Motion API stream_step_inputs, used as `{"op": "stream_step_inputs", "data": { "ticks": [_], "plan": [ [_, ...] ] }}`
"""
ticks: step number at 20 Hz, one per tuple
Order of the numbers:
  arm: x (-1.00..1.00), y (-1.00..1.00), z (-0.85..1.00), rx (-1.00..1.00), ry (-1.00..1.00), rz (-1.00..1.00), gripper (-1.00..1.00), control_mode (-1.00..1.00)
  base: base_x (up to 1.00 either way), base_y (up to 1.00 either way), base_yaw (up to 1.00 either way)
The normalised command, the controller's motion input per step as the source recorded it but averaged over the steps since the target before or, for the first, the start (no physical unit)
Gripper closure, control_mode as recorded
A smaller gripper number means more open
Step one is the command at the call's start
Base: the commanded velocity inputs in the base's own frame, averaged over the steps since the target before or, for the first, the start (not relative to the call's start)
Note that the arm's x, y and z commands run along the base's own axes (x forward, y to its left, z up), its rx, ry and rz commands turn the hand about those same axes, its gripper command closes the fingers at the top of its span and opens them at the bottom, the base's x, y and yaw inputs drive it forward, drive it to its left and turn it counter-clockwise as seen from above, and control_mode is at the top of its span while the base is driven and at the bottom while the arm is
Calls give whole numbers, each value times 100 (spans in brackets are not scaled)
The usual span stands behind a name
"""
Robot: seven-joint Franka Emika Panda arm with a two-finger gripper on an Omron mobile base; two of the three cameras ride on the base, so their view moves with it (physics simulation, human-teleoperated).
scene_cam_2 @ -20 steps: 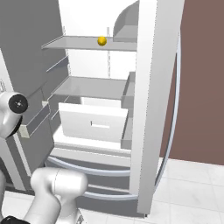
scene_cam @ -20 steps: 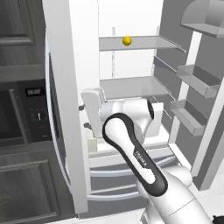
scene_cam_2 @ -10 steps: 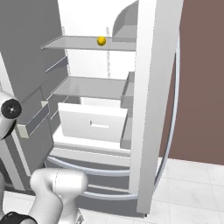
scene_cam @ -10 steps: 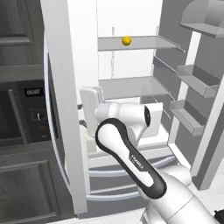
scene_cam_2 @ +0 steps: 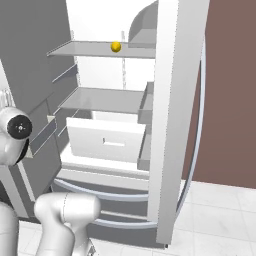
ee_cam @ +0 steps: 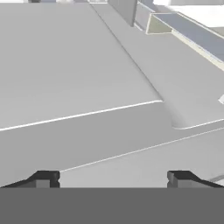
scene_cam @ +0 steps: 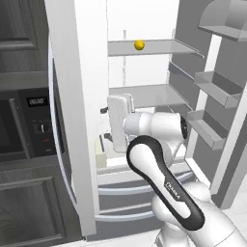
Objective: Retrieve a lemon from the fridge and place it on the cutting board with the fish.
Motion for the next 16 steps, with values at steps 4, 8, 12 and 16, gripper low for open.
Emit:
{"op": "stream_step_inputs", "data": {
  "ticks": [4, 8, 12, 16],
  "plan": [
    [-43, -86, 57, -19, 0, 0, -100, -100, 0, 0, 0],
    [-17, -86, 19, -38, 0, 0, -100, -100, 0, 0, 0],
    [-2, -75, 0, -58, 0, 0, -100, -100, 0, 0, 0],
    [8, -72, -2, -68, 0, 3, -100, -100, 0, 0, 0]
  ]
}}
